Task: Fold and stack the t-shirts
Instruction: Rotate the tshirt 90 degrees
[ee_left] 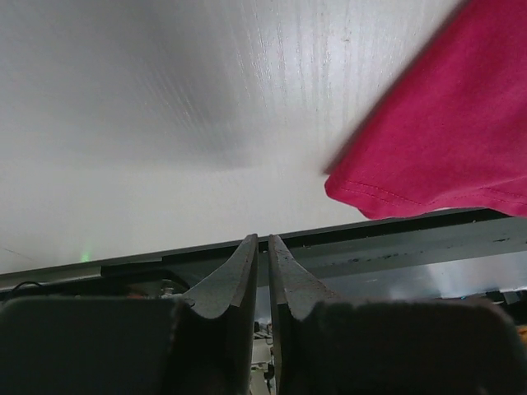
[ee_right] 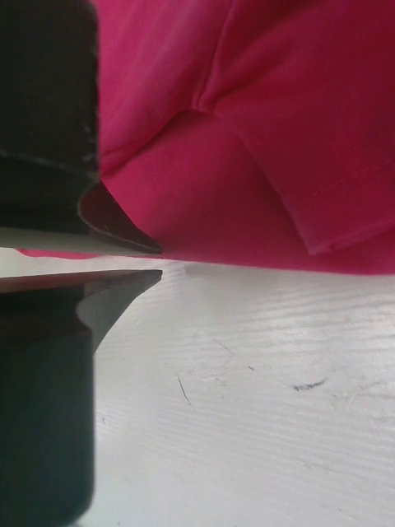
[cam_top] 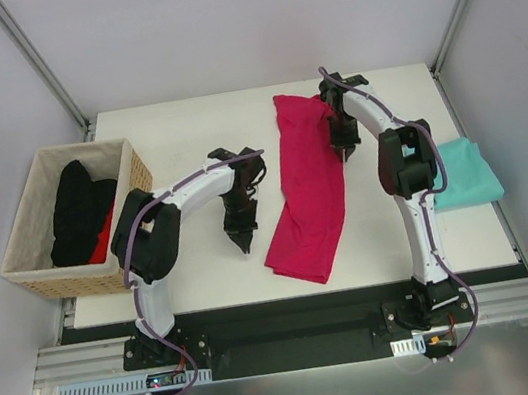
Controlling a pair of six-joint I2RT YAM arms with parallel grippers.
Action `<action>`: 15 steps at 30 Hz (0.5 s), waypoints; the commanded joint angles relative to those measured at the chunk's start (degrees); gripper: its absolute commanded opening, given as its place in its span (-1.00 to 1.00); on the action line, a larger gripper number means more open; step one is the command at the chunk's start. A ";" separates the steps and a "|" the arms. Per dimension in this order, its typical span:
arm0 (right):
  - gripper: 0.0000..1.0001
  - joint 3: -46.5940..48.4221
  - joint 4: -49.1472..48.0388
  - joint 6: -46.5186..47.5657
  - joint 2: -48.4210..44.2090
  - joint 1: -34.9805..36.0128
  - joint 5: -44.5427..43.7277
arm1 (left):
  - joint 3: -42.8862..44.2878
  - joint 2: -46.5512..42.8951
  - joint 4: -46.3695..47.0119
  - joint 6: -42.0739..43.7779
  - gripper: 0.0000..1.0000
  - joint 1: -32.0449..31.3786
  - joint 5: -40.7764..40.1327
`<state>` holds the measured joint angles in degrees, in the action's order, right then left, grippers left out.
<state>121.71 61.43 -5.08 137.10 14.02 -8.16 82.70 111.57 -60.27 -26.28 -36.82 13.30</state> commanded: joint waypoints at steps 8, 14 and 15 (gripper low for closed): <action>-0.69 -1.65 0.97 -0.46 -10.18 6.01 0.17 | 6.33 2.60 -1.08 0.53 -0.82 -1.41 2.25; -0.67 -2.62 1.94 -0.10 -11.68 8.65 0.25 | 11.17 4.97 -1.17 0.27 -0.81 -2.38 4.36; -0.68 -2.97 2.11 -0.28 -11.76 8.65 0.51 | 11.95 5.50 -1.17 0.27 -0.81 -2.82 4.63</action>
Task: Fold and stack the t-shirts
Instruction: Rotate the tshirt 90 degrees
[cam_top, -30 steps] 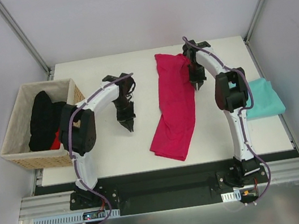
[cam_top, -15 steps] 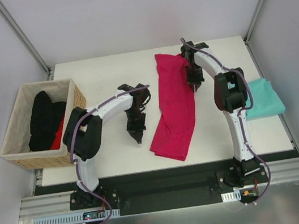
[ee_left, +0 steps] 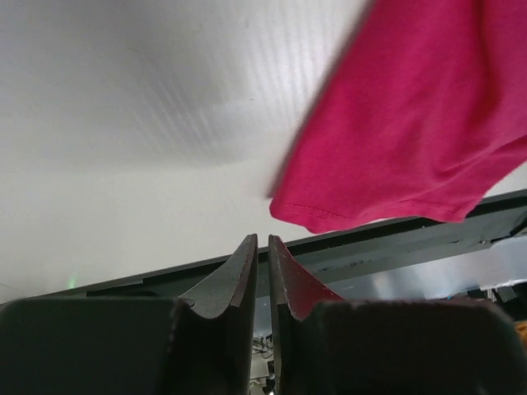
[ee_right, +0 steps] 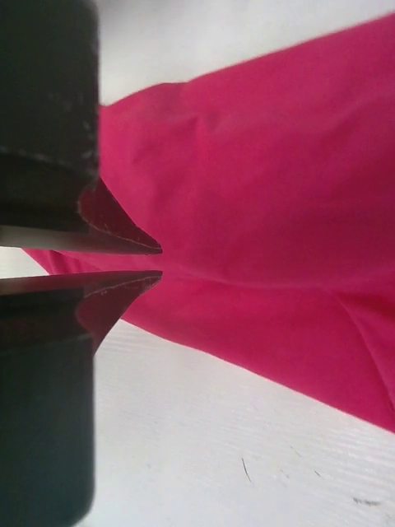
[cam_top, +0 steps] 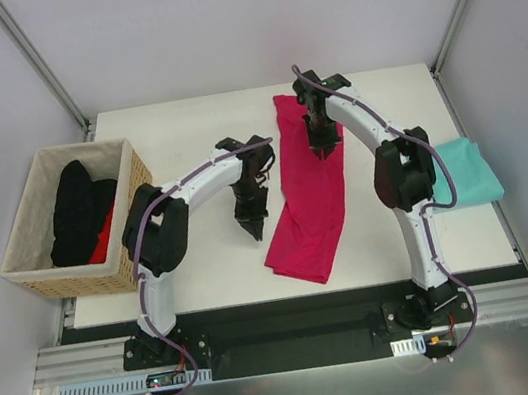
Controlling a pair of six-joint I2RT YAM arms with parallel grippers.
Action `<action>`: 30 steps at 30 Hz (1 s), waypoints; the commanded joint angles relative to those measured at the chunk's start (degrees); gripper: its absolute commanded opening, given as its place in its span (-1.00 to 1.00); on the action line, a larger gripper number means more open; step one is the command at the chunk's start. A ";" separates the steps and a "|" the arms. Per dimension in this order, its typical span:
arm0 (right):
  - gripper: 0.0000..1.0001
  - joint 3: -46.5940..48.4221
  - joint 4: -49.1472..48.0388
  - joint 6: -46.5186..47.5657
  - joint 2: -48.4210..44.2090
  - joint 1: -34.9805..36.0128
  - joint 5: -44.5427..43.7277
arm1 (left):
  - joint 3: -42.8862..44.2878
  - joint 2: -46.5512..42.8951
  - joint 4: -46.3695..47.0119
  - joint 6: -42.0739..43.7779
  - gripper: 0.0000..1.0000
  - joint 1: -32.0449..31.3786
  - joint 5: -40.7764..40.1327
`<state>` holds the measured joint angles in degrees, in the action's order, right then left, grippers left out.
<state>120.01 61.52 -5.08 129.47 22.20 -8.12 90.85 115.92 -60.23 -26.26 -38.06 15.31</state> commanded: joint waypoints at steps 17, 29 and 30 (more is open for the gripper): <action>-0.68 0.58 2.73 -0.63 -2.03 0.31 2.23 | 1.44 2.47 -0.33 -1.60 -0.54 -5.00 4.37; -0.68 1.72 2.56 -1.33 -0.98 0.22 2.49 | -4.71 1.94 2.83 -3.09 -0.59 -6.58 6.92; -0.67 2.07 2.64 -1.42 -0.80 0.30 2.58 | -4.89 1.94 2.92 -3.01 -0.58 -6.67 6.93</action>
<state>118.65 62.54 -5.52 128.18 22.59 -6.52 87.05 118.50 -57.39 -28.08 -43.97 20.56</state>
